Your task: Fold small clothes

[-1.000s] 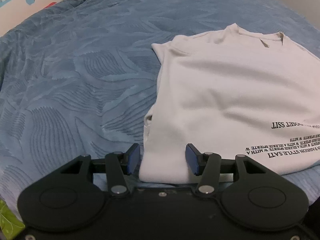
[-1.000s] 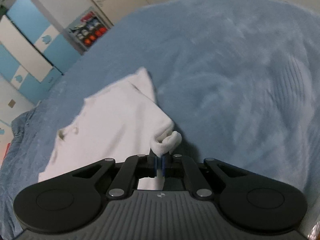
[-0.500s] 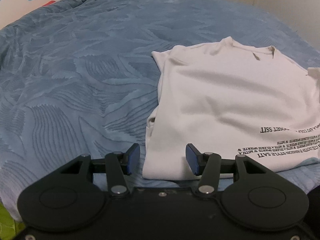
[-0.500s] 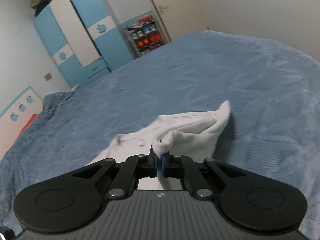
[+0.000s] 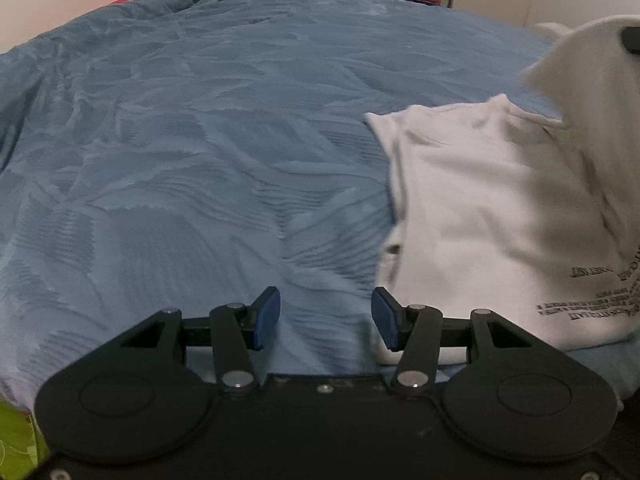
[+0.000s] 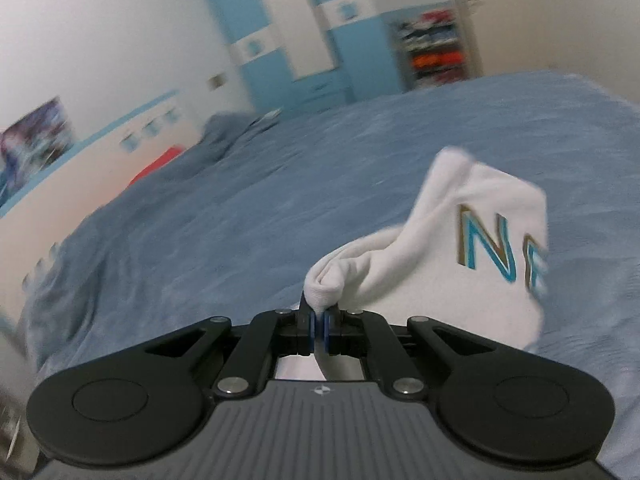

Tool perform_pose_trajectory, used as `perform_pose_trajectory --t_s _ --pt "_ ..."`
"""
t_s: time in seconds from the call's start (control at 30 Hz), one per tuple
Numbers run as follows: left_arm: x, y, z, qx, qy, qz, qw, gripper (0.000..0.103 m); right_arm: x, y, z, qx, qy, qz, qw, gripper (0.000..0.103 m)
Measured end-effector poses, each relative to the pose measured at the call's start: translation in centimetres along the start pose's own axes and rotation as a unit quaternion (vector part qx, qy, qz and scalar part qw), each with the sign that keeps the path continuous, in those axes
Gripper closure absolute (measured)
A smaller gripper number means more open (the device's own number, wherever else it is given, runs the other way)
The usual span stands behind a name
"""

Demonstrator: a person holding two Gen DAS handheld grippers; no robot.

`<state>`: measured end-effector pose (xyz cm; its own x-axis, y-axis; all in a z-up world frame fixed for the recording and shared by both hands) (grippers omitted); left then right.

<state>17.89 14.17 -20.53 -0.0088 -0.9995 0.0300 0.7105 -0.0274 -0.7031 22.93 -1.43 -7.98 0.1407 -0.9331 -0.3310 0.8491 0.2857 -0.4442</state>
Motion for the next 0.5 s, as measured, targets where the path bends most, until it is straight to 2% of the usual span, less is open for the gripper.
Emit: perform_pose_trajectory --t_s 0.13,0.27,0.33,0.43,0.5 --pt "-1.6 -0.2 -0.3 -0.001 -0.006 0.009 0.9999 0.051 -3.6 2.4 -3.8 -0.071 -0.033 0.030 0.996 0.099" --pt "-2.7 -0.2 -1.1 -0.007 -0.013 0.008 0.9999 0.051 -5.2 3.9 -9.0 -0.132 -0.098 0.015 0.986 0.099" --pt "-2.8 -0.1 -1.6 -0.009 -0.013 0.007 0.9998 0.051 -5.2 4.4 -11.3 -0.158 -0.112 0.008 0.981 0.099" --pt "-2.8 0.1 -1.9 -0.010 -0.009 0.005 0.9999 0.051 -5.3 4.9 -13.3 -0.180 -0.116 -0.001 0.977 0.099" --pt "-2.8 0.2 -1.8 -0.010 -0.009 0.002 0.9999 0.051 -5.7 4.9 -13.4 -0.181 -0.121 -0.002 0.976 0.099"
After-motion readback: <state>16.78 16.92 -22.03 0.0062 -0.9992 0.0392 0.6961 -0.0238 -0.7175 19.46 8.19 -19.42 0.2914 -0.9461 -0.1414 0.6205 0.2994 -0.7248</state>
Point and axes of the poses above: each gripper's, at about its wrist camera, not at the fingertips, and y roughly the way its jaws point, x to its right, z to its top, the point moved 7 cm from there along y, roughly the way its jaws point, and after that the axes turned 7 degrees about x, right-handed, at the moved point
